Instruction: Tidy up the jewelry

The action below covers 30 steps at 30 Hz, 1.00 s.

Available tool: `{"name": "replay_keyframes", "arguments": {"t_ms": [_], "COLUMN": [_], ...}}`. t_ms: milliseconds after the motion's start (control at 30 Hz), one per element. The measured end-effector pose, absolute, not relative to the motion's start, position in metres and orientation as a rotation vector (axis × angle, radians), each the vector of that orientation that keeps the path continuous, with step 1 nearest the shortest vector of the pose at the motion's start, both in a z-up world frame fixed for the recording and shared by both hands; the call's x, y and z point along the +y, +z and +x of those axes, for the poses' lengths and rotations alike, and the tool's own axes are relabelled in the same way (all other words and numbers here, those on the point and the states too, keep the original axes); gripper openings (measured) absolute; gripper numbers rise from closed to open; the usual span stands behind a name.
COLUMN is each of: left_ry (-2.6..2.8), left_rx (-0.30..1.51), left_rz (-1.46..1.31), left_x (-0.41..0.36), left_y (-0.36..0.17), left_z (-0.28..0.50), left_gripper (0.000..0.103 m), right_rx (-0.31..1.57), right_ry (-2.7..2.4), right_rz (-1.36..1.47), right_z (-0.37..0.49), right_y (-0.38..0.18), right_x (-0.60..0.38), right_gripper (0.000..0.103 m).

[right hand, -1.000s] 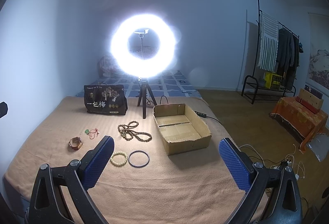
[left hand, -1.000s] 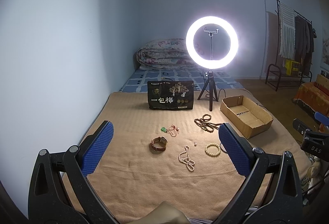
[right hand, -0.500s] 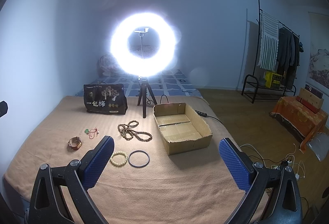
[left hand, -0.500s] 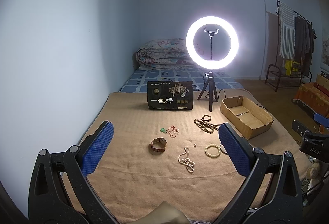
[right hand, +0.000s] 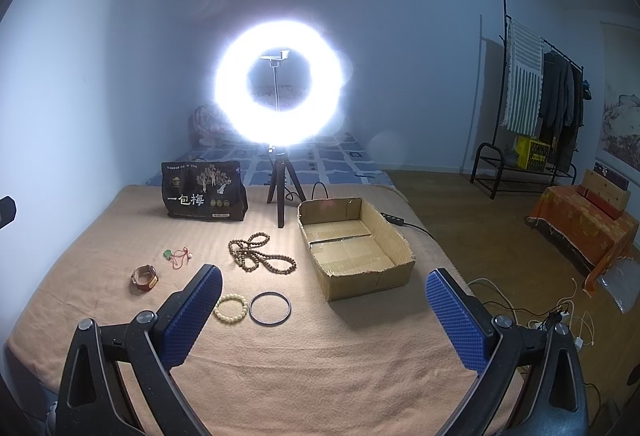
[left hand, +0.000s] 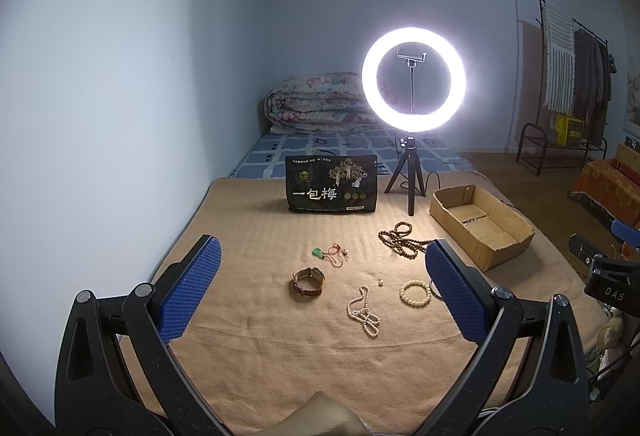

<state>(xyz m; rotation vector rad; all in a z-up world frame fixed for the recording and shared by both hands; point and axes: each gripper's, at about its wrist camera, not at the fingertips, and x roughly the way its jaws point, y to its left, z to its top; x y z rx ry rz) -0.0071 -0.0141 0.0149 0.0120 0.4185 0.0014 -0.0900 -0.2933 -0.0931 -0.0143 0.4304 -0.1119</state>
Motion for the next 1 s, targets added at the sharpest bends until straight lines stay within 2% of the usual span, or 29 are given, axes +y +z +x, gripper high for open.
{"name": "replay_keyframes", "arguments": {"t_ms": [467, 1000], "left_ry": [0.007, 0.031], "left_rx": [0.427, 0.491], "left_rz": [0.015, 0.009], "left_x": [-0.016, 0.002], "left_y": [0.007, -0.028], "left_z": [0.0, 0.045], "left_gripper": [0.103, 0.103], "right_rx": [0.456, 0.508], "right_ry": [-0.115, -0.099], "right_rz": [-0.02, -0.035], "right_z": [-0.074, -0.043], "right_y": [-0.1, -0.113], "right_x": [-0.293, -0.291], "right_gripper": [0.103, 0.103]}}
